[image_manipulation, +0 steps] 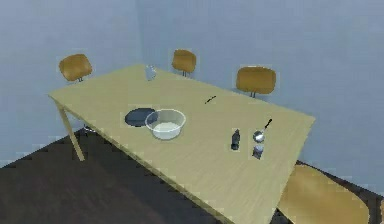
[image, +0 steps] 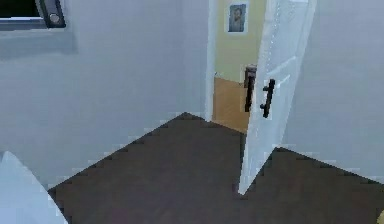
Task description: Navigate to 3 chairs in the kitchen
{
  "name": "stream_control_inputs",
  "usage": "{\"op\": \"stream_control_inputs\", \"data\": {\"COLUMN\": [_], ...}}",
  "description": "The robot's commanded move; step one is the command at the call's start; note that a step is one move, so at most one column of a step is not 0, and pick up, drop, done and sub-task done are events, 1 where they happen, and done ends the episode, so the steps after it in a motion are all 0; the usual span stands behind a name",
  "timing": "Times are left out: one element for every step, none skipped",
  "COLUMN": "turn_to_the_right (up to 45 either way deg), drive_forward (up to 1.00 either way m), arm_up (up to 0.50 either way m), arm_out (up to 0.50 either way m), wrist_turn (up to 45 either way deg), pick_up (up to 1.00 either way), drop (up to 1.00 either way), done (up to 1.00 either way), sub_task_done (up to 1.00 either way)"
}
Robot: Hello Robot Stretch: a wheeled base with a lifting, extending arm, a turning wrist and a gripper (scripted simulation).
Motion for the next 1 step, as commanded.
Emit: {"op": "stream_control_inputs", "data": {"turn_to_the_right": [39.0], "drive_forward": [0.00], "arm_up": [0.00], "arm_out": [0.00], "wrist_turn": [0.0], "pick_up": [0.00], "drop": [0.00], "done": [0.00], "sub_task_done": [0.00]}}
